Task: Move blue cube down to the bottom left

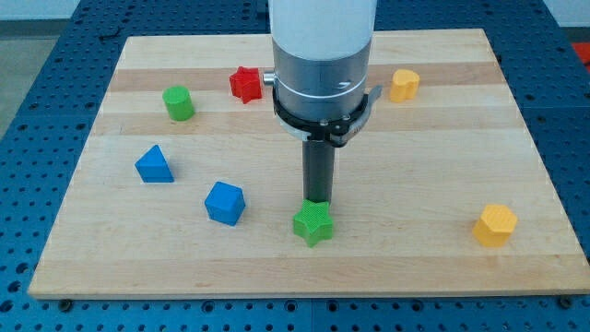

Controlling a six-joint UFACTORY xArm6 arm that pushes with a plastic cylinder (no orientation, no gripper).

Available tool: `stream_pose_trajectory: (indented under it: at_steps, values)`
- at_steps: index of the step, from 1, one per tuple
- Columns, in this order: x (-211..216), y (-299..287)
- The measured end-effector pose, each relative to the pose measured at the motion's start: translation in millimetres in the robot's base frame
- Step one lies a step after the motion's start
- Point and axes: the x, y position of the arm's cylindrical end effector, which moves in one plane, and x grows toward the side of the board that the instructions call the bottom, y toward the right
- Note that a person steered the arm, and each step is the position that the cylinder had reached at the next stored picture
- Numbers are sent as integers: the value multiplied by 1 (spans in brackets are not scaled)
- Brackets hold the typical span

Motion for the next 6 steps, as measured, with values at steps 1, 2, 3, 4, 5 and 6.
stream_pose_trajectory:
  at_steps: [1, 2, 3, 4, 5, 6]
  values:
    - [-36, -32]
    - [-39, -86]
    - [1, -109]
    - [28, -105]
    - [26, -85]
    - [22, -51]
